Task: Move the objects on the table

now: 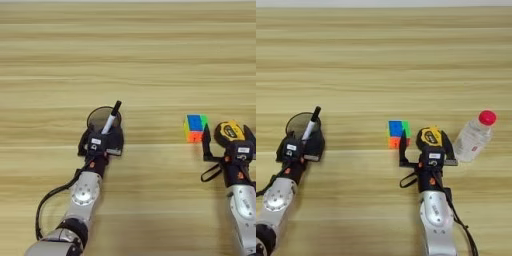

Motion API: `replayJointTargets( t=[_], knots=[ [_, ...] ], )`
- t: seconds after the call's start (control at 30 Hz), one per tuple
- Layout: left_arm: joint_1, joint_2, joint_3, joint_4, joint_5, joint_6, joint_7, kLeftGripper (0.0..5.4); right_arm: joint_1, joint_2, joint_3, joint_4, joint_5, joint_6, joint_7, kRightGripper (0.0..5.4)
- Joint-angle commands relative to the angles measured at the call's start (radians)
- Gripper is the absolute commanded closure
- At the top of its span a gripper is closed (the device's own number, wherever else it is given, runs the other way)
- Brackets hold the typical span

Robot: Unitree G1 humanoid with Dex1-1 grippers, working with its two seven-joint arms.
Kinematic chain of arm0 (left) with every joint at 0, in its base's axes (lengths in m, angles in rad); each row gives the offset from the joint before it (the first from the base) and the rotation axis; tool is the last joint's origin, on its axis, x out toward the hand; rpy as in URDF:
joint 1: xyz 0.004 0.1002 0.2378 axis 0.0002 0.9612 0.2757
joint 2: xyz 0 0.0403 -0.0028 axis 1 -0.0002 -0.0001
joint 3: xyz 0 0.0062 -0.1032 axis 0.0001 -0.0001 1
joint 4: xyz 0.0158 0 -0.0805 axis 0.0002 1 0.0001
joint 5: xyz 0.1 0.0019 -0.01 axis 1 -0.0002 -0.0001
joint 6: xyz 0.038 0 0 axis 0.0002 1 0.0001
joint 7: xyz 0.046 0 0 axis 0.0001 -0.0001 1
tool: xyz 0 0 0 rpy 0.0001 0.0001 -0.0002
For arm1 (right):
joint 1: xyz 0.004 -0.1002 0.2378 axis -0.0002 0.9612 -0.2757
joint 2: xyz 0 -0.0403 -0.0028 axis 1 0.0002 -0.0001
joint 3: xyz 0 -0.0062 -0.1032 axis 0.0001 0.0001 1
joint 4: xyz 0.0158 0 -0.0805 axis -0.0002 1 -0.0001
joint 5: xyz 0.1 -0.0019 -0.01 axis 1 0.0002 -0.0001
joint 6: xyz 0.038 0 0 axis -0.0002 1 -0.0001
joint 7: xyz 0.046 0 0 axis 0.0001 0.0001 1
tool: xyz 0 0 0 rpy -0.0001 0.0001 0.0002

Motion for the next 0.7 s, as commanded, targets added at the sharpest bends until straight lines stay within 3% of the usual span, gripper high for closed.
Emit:
replayJointTargets(
  t=[0.03, 0.3, 0.7],
  knots=[
    [0.118, -0.049, -0.077, -0.079, 0.025, -0.009, -0.073, 0.78, 0.011, 0.006, 0.003, -0.027, -0.005, 0.009, -0.008, 0.00],
    [0.178, -0.072, -0.171, -0.151, 0.059, 0.024, -0.132, 0.79, 0.013, 0.008, 0.001, -0.032, -0.005, 0.012, -0.007, 0.00],
    [0.174, -0.092, -0.217, -0.133, 0.030, 0.055, -0.171, 0.80, 0.012, 0.009, 0.000, -0.028, -0.004, 0.011, -0.006, 0.00]
  ],
)
